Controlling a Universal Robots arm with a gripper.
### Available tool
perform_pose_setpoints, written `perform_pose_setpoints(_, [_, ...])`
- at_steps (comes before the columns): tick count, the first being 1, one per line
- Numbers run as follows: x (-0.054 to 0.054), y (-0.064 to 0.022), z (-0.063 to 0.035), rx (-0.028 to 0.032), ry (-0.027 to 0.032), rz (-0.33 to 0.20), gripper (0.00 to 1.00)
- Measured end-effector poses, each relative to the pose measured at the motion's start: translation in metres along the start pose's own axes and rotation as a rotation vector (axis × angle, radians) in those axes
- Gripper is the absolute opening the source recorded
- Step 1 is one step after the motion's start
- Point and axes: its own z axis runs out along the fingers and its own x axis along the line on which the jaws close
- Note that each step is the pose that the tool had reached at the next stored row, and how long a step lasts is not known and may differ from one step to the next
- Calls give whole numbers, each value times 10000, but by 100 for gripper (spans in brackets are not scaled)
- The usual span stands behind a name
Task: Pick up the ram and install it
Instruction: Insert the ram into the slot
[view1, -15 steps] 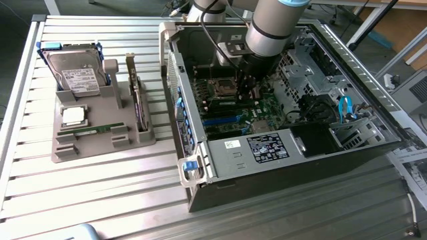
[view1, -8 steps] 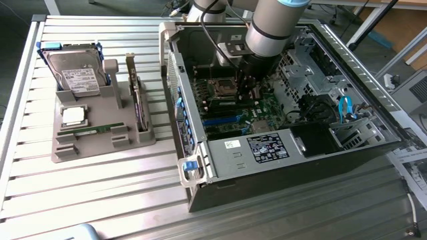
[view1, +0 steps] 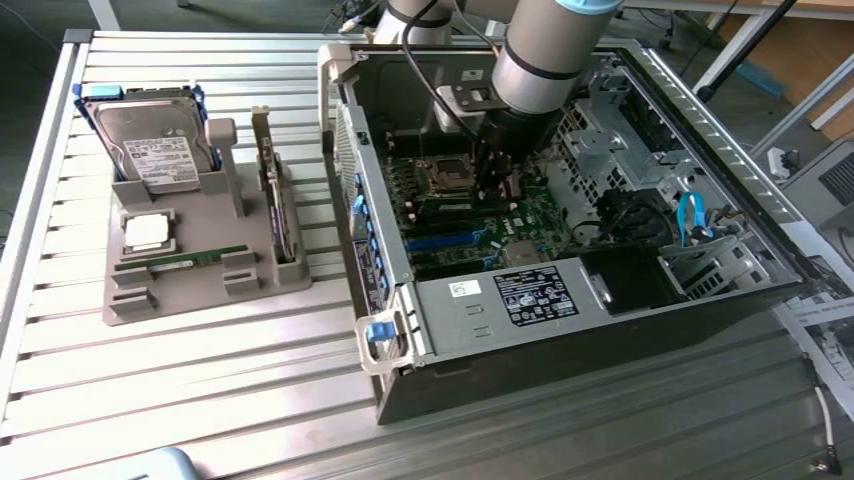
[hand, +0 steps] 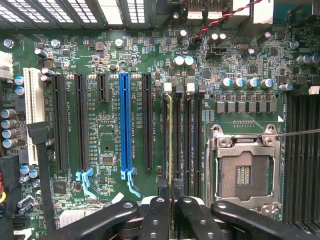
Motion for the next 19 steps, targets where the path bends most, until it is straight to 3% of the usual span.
perform_pose_setpoints(1, [0,0,1,20,-2,-2,13])
perform_pose_setpoints(4, [1,2,3,276,-2,-8,13])
perform_pose_setpoints(6, [1,3,3,389,-1,-11,13])
perform_pose_setpoints(19, [0,3,6,426,-7,-18,13])
